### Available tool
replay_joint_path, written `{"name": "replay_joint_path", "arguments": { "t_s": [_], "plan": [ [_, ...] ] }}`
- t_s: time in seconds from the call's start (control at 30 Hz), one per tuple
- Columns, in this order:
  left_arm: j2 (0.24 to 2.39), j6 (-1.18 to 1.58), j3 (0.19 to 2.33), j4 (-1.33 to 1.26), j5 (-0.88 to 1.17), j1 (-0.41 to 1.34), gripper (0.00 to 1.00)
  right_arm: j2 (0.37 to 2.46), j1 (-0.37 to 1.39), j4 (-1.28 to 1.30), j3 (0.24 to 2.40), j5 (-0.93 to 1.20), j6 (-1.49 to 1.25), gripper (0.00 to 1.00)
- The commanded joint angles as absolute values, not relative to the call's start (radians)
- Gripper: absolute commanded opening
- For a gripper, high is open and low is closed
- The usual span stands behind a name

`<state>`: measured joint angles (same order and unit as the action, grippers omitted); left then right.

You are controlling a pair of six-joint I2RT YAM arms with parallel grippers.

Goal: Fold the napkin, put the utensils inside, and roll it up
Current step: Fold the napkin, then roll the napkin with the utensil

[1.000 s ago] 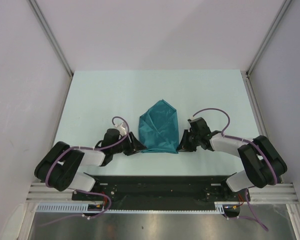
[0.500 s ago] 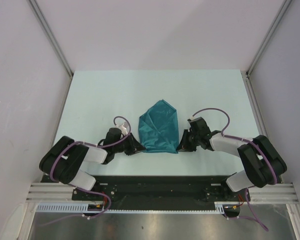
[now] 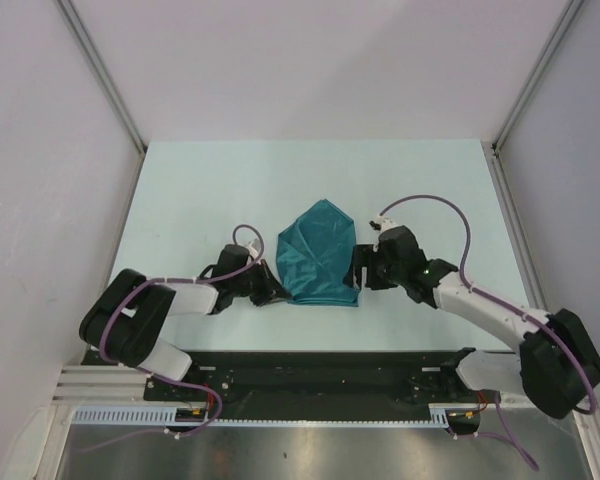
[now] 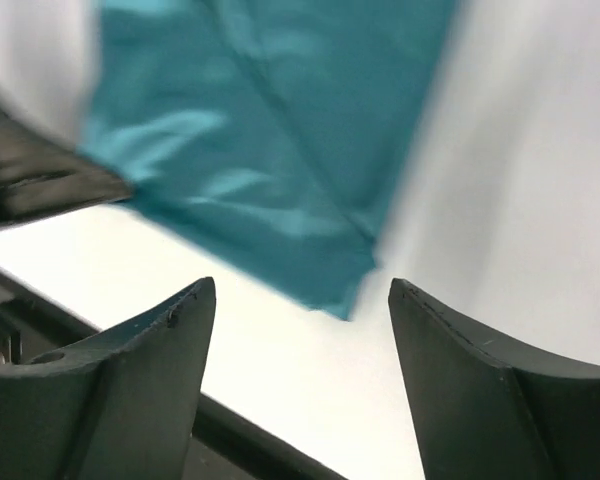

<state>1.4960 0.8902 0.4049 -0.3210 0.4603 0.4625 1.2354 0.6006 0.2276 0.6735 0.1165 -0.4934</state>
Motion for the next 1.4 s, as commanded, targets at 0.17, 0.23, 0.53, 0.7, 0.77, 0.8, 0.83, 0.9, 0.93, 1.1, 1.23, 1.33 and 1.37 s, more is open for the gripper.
{"name": "replay_joint_path", "arguments": {
  "t_s": [0.17, 0.23, 0.53, 0.7, 0.77, 0.8, 0.83, 0.9, 0.93, 1.1, 1.23, 1.33, 1.37],
  "plan": [
    [1.497, 0.887, 0.457, -0.252, 0.586, 0.4, 0.0, 1.255, 0.987, 0.057, 0.762, -0.263, -0.238, 0.79],
    [1.505, 0.902, 0.454, -0.262, 0.617, 0.391, 0.0, 1.304, 1.043, 0.011, 0.784, -0.334, -0.201, 0.79],
    [1.555, 0.956, 0.439, -0.304, 0.724, 0.342, 0.0, 1.575, 1.25, -0.159, 0.888, -0.495, -0.046, 0.79],
    [1.588, 0.966, 0.433, -0.325, 0.762, 0.321, 0.0, 1.682, 1.293, -0.21, 0.916, -0.523, -0.003, 0.78],
    [1.591, 0.971, 0.433, -0.328, 0.768, 0.318, 0.0, 1.709, 1.305, -0.221, 0.928, -0.54, 0.02, 0.78],
    [1.594, 0.979, 0.431, -0.333, 0.773, 0.314, 0.0, 1.732, 1.31, -0.232, 0.933, -0.54, 0.034, 0.78],
    [1.595, 0.983, 0.431, -0.337, 0.776, 0.31, 0.0, 1.742, 1.313, -0.238, 0.936, -0.535, 0.04, 0.78],
    [1.6, 0.985, 0.434, -0.338, 0.782, 0.304, 0.0, 1.778, 1.318, -0.247, 0.948, -0.544, 0.052, 0.78],
    [1.598, 0.983, 0.437, -0.334, 0.782, 0.302, 0.0, 1.793, 1.319, -0.247, 0.953, -0.554, 0.054, 0.78],
    [1.6, 0.974, 0.44, -0.318, 0.799, 0.287, 0.0, 1.864, 1.325, -0.216, 0.988, -0.688, 0.051, 0.75],
    [1.605, 0.954, 0.449, -0.295, 0.808, 0.276, 0.0, 1.899, 1.325, -0.187, 0.991, -0.784, 0.028, 0.65],
    [1.608, 0.95, 0.454, -0.285, 0.816, 0.27, 0.0, 1.904, 1.318, -0.166, 0.974, -0.837, 0.005, 0.57],
    [1.606, 0.945, 0.456, -0.282, 0.819, 0.267, 0.0, 1.899, 1.312, -0.157, 0.968, -0.842, 0.005, 0.56]
  ]
}}
